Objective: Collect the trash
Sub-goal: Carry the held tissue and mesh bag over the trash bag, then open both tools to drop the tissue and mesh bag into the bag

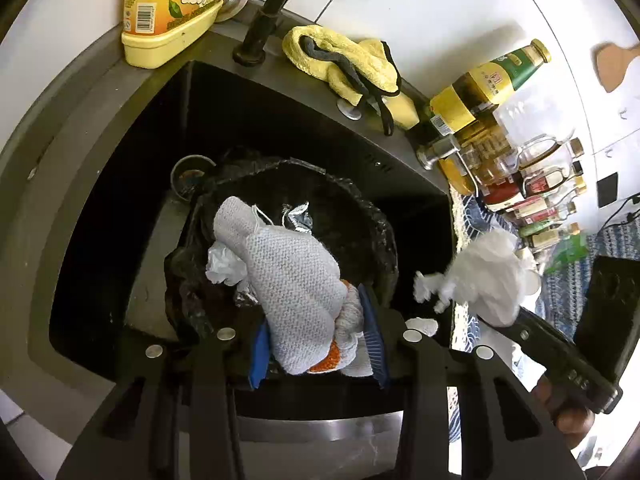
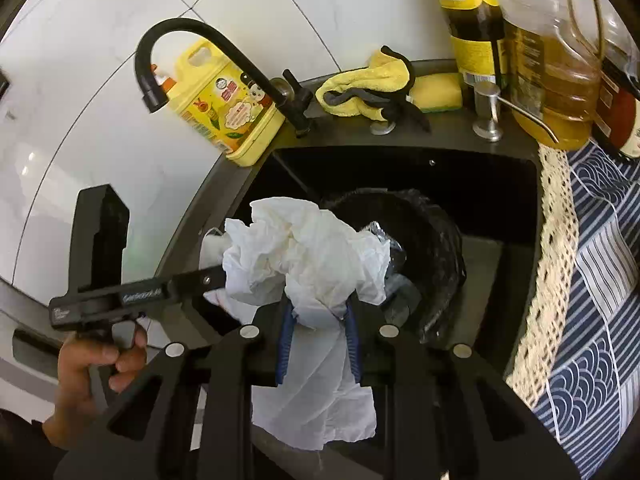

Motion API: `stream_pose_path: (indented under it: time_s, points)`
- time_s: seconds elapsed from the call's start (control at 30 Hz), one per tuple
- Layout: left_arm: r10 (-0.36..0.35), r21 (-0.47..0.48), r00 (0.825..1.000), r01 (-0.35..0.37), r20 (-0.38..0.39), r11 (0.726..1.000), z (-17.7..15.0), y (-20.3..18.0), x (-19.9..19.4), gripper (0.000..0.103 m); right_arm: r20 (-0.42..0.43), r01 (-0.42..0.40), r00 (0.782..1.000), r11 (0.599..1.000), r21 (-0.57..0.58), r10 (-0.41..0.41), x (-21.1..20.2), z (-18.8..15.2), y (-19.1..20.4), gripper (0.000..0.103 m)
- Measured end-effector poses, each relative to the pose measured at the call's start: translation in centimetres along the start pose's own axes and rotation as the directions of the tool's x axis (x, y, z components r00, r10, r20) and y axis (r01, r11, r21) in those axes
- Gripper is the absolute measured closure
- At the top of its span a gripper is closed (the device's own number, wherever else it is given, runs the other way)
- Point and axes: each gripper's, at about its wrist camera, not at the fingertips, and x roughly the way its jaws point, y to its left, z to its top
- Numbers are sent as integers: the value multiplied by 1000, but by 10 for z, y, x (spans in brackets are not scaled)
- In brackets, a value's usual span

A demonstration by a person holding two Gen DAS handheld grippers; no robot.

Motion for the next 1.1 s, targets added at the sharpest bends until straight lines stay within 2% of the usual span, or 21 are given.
stream_pose_path:
  time_s: [0.23, 0.27, 0.3, 0.33, 0.37, 0.47, 0.67, 0.83, 1.1]
  points:
    - [-18, 14, 998, 19, -55, 1000, 14, 9, 22, 62, -18, 24, 1000, 1000, 16, -24, 24, 25, -7, 76]
    - [-19, 10, 998, 20, -66, 1000, 16, 10, 26, 53, -22, 24, 999, 999, 21, -23, 27, 28, -10, 74]
    - [-17, 2, 997, 17, -76, 1000, 18, 13, 30, 48, -28, 23, 999, 999, 32, -22, 32, 32, -13, 63]
    - [-14, -7, 997, 13, -78, 1000, 20, 16, 32, 36, -36, 19, 999, 999, 46, -17, 38, 36, -17, 56]
    - [-7, -18, 997, 6, -79, 1000, 23, 19, 35, 30, -53, 17, 999, 998, 68, -14, 44, 40, -22, 45]
    - [36, -21, 994, -38, -107, 999, 30, 27, 44, 30, -71, 15, 997, 995, 94, -8, 57, 48, -28, 44]
    - [26, -55, 991, -34, -133, 998, 34, 35, 54, 30, -75, 13, 997, 994, 109, -5, 64, 51, -37, 44]
    - [23, -30, 990, -28, -142, 999, 28, 26, 53, 30, -46, 18, 999, 991, 133, -12, 52, 44, -42, 44]
    - [3, 3, 997, -3, -82, 1000, 19, 9, 32, 30, 11, 52, 998, 989, 140, -54, 15, 17, -34, 44]
